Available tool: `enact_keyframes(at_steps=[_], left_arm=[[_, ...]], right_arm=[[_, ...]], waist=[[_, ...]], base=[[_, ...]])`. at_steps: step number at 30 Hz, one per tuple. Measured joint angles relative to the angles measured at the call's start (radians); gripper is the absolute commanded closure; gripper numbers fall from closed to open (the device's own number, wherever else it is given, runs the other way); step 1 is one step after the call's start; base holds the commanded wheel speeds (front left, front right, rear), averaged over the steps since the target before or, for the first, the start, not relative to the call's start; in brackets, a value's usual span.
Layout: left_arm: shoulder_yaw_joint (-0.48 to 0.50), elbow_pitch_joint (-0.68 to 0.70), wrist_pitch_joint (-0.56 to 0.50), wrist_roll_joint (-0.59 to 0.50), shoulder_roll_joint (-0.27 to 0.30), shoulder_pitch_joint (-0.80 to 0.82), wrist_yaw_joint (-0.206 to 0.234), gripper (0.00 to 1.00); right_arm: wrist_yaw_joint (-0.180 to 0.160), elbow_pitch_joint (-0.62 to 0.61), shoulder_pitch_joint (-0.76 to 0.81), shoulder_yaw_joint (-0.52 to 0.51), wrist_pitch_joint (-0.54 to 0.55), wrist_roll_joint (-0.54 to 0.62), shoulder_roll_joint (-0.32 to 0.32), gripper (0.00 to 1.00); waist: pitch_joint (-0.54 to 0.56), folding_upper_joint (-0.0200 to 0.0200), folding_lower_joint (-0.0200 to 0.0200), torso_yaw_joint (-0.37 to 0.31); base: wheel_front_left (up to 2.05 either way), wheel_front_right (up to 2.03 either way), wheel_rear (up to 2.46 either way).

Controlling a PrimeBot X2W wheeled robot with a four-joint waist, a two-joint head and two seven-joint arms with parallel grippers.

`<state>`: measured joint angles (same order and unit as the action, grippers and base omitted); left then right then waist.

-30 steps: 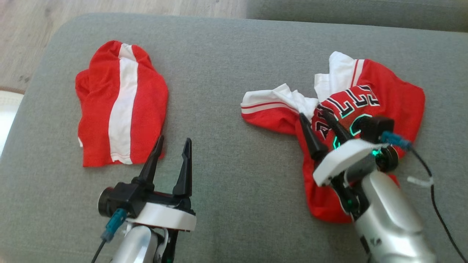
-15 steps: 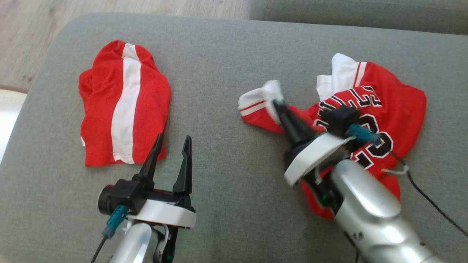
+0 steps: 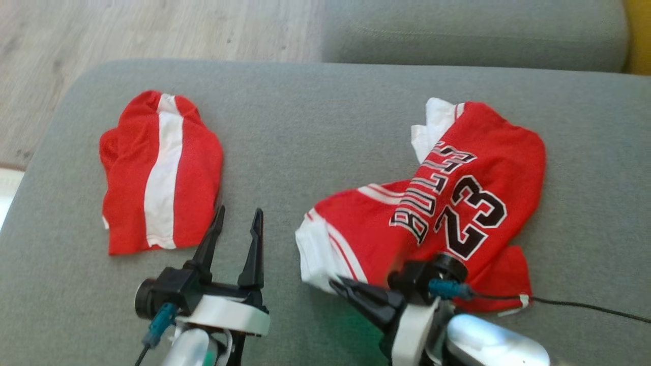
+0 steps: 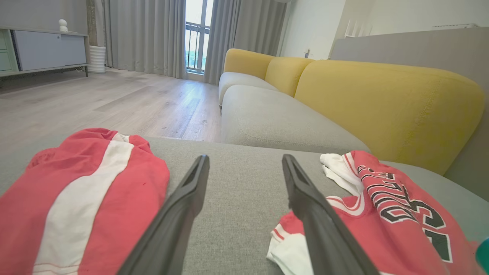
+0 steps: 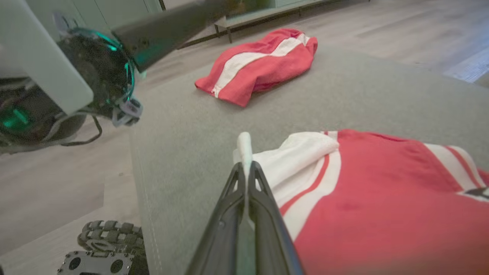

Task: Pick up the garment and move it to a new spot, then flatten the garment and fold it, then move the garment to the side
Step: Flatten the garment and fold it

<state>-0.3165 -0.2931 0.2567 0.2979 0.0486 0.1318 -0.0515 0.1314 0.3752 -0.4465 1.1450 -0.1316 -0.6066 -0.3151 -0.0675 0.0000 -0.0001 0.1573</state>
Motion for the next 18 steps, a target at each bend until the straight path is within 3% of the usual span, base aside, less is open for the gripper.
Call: enact_keyframes(at_steps=[1,6,9,13,18], left_arm=[[0.002,-0.001,0.0,0.0,0.0,-0.005,0.0,0.0],[0.019,-0.001,0.0,-0.005,0.0,-0.016,0.0,0.0],[0.024,-0.001,0.0,-0.01,0.0,-0.016,0.0,0.0],[0.028,0.002,0.0,-0.01,0.0,-0.017,0.0,0.0],[0.033,0.012,0.0,-0.018,0.0,-0.017,0.0,0.0]], right_arm=[[0.0,0.001,0.003,0.014,0.005,-0.003,-0.01,0.0],[0.0,0.006,0.006,0.03,0.017,-0.026,-0.026,0.0],[0.0,0.009,0.006,-0.011,-0.005,-0.036,-0.027,0.0],[0.0,0.01,0.006,-0.131,-0.047,-0.036,-0.028,0.0],[0.0,0.002,0.017,-0.35,-0.084,0.004,-0.024,0.0]], waist=[[0.006,0.0,0.0,-0.005],[0.024,0.0,0.0,-0.03],[0.032,0.0,0.0,-0.049],[0.039,0.0,0.0,-0.076],[0.043,0.0,0.0001,-0.107]], base=[[0.0,0.0,0.0],[0.0,0.0,0.0],[0.0,0.0,0.0],[0.0,0.0,0.0],[0.0,0.0,0.0]])
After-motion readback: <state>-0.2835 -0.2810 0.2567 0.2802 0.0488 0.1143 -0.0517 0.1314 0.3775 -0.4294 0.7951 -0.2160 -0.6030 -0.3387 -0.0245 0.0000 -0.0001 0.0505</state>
